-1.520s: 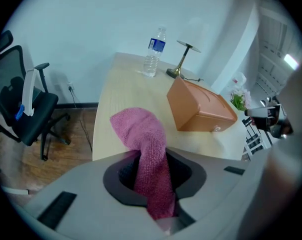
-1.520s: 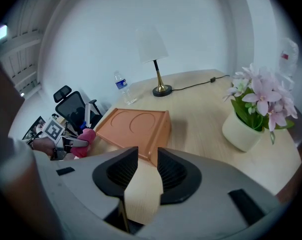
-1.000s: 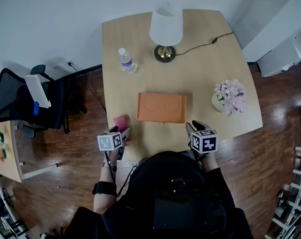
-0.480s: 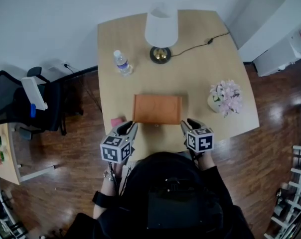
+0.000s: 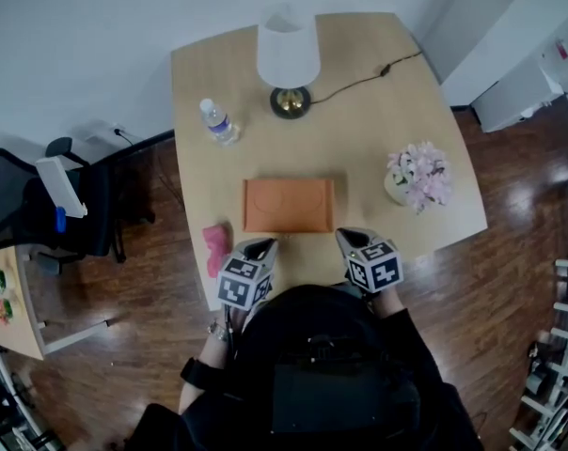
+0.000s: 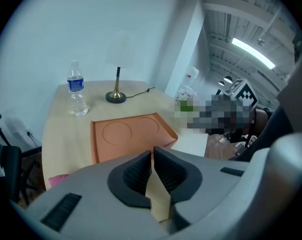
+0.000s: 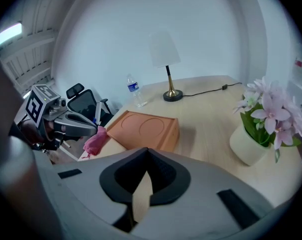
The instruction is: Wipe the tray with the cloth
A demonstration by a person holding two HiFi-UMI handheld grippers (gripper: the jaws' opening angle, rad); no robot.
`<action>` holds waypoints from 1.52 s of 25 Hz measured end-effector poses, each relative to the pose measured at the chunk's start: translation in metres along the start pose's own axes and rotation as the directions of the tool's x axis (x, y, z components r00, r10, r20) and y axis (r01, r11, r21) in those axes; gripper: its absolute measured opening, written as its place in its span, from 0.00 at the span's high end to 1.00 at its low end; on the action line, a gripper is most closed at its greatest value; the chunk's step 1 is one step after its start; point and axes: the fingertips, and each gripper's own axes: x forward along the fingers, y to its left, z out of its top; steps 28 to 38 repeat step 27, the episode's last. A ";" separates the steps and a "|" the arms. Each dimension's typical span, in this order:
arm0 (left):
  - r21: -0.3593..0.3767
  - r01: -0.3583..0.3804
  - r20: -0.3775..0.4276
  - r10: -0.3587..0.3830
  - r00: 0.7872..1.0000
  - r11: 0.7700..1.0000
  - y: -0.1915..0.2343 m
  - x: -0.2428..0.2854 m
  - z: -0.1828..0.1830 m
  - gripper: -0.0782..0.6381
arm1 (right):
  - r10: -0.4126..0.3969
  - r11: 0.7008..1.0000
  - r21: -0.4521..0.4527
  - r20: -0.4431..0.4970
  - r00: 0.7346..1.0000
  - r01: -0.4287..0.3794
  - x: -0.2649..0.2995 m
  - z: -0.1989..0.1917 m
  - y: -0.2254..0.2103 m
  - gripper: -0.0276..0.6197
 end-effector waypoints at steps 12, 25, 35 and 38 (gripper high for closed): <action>0.000 0.008 -0.011 -0.008 1.000 1.000 -0.005 0.001 -0.003 0.87 | 0.016 1.000 -0.014 -0.025 1.000 -0.017 -0.003 -0.009 -0.002 0.95; 0.008 0.007 -0.019 -0.007 1.000 1.000 -0.005 0.004 -0.005 0.87 | 0.014 1.000 -0.018 -0.026 1.000 -0.015 -0.005 -0.012 -0.005 0.95; 0.012 0.006 -0.018 -0.006 1.000 1.000 -0.005 0.005 -0.006 0.87 | 0.016 1.000 -0.019 -0.027 0.999 -0.017 -0.006 -0.012 -0.005 0.95; 0.012 0.006 -0.018 -0.006 1.000 1.000 -0.005 0.005 -0.006 0.87 | 0.016 1.000 -0.019 -0.027 0.999 -0.017 -0.006 -0.012 -0.005 0.95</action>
